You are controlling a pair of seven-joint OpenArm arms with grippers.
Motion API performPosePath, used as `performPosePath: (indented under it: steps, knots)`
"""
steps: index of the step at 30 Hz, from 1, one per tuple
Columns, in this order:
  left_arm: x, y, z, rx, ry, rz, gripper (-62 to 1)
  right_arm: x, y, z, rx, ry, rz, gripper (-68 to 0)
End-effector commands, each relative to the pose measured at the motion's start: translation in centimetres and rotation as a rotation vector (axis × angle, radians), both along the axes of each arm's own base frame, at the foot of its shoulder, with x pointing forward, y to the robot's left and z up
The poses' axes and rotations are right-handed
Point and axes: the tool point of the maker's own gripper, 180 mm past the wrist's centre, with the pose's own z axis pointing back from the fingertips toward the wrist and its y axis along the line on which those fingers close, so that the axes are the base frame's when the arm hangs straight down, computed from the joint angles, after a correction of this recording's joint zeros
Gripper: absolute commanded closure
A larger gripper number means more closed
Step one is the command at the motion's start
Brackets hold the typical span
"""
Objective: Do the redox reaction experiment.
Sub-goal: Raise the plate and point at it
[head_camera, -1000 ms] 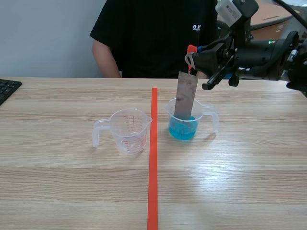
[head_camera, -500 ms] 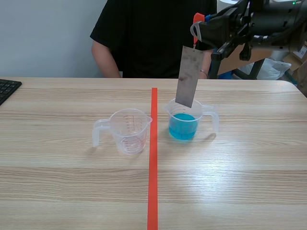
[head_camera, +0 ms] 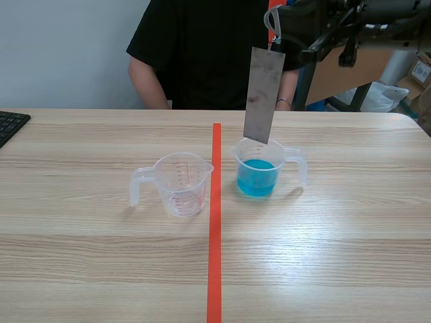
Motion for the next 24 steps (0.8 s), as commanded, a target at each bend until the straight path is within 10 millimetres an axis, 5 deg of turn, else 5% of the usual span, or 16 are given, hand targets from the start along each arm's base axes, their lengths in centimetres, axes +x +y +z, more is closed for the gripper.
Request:
performPosePath:
  steps: [1, 24]
  knots:
    - [0.3, -0.4, 0.2, -0.013, -0.013, -0.006, -4.6, 0.2, -0.5, 1.8, 0.012, -0.046, -0.003, -1.5]
    - [1.4, 0.1, 1.0, 0.011, -0.049, -0.063, -4.7, 0.2, -0.5, 1.8, 0.011, -0.046, -0.003, -1.5]
